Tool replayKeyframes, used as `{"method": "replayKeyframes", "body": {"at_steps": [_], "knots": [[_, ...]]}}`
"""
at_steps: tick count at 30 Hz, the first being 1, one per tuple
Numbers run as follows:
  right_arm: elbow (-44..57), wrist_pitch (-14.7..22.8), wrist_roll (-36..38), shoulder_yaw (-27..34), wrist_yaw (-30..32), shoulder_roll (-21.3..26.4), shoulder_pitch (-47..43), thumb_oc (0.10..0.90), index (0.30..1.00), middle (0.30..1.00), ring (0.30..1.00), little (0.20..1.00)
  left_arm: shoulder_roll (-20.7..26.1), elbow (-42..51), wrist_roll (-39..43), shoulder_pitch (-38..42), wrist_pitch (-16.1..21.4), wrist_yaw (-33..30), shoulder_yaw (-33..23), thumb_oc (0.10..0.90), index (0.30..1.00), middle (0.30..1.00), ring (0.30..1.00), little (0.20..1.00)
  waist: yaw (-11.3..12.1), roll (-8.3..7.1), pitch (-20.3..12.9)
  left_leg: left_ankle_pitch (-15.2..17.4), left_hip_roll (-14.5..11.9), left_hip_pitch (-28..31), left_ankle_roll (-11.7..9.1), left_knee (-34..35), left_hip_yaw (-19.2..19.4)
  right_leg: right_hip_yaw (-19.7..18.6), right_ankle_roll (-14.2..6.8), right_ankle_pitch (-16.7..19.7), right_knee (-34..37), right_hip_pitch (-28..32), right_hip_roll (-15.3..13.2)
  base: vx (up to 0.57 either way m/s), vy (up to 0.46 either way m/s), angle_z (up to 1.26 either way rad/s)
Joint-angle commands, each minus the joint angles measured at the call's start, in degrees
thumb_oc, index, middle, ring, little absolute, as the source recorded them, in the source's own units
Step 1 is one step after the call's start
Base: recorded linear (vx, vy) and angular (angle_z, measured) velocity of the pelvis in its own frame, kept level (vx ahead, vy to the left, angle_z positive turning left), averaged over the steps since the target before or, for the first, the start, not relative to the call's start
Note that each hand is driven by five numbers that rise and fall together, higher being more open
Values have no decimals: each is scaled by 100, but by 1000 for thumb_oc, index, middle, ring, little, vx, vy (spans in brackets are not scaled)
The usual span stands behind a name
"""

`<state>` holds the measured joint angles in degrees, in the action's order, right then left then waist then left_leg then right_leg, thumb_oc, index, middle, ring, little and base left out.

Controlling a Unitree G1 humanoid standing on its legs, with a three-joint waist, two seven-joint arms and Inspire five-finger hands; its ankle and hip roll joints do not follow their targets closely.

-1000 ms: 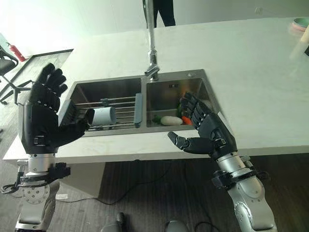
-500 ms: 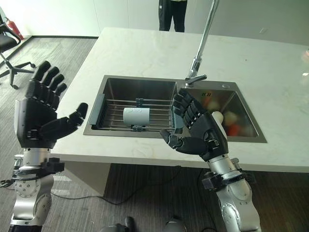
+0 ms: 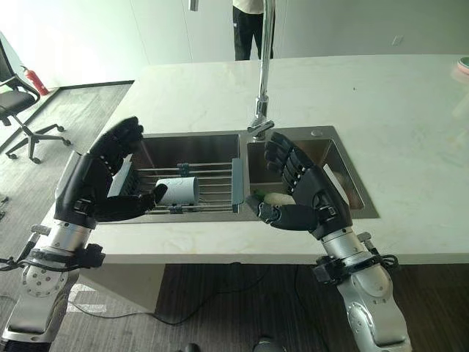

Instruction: Place the dishes in the dishwasher.

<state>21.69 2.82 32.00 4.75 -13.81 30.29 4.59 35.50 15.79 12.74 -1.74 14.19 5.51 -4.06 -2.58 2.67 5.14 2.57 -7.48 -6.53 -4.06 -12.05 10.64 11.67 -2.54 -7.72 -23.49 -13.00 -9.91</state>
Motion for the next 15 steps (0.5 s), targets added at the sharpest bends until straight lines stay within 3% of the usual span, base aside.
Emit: {"method": "replayKeyframes", "body": {"at_steps": [1, 2, 3, 9, 15], "knots": [[357, 454, 394, 64, -29, -10, -684, 800, 900, 900, 900, 900, 257, 98, 255, 755, 169, -158, -173, 800, 900, 900, 900, 900, -46, -91, -256, 942, -144, 73, -55, -514, -69, 11, -671, -154, 630, 631, -134, 29, -31, -7], [364, 459, 339, 21, -21, -53, -685, 800, 900, 900, 900, 900, 281, 23, 249, 845, 150, -219, -153, 800, 900, 900, 900, 900, -78, -74, -268, 943, -140, 82, -53, -514, -74, -11, -667, -165, 630, 645, -121, 23, -23, -6], [228, 645, -298, 136, 409, -190, -649, 800, 900, 900, 900, 900, -311, -45, 619, 834, -349, -31, 55, 800, 900, 900, 900, 900, -26, -335, -65, 1181, 222, 104, 147, -514, 6, 212, -817, 174, 630, 350, -440, 11, -47, -6], [221, 576, -185, 162, 259, -156, -644, 800, 900, 900, 900, 900, -362, -55, 379, 784, -572, -63, 74, 800, 900, 900, 900, 900, -76, -268, -120, 1136, 138, 108, 117, -514, 90, 114, -711, -27, 630, 478, -229, 13, -72, -3], [187, 466, -181, 171, 215, -83, -655, 800, 900, 900, 900, 900, -125, -211, 232, 862, -674, 2, 42, 800, 900, 900, 900, 900, -100, -206, -163, 1119, 107, 138, 87, -514, 124, 78, -677, -102, 630, 538, -156, 15, -26, -4]]}}
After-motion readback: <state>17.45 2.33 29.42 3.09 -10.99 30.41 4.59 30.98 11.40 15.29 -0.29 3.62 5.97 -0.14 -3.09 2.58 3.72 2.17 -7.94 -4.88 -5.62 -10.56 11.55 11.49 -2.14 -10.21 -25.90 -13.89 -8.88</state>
